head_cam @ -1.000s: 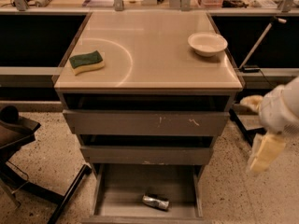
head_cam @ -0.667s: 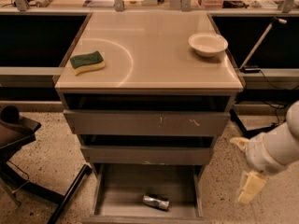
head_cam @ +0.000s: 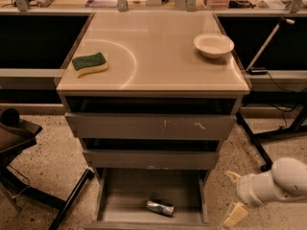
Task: Pick redbull can from bottom drawer and place on counter
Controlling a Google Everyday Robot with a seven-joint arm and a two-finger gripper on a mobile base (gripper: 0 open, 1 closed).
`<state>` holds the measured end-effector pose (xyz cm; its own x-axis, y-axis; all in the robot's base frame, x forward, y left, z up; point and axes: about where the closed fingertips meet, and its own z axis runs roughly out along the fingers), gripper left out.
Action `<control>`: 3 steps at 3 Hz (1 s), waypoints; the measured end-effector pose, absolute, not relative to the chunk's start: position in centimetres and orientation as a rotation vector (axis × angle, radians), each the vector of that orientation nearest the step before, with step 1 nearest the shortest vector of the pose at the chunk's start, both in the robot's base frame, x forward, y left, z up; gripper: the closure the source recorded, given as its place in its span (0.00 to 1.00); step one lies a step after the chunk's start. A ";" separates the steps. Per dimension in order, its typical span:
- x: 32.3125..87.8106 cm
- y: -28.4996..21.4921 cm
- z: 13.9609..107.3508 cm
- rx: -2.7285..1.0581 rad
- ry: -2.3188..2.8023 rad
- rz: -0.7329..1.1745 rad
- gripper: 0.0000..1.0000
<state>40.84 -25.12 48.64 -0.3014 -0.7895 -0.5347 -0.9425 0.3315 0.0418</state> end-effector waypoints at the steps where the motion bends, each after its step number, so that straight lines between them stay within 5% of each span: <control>1: 41.8 -24.2 41.7 -1.432 2.171 0.589 0.00; 3: 42.0 -19.4 32.2 -1.273 2.080 0.863 0.00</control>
Offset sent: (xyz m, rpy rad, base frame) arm 0.0164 0.0368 -0.1996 0.3262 0.1293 -0.1257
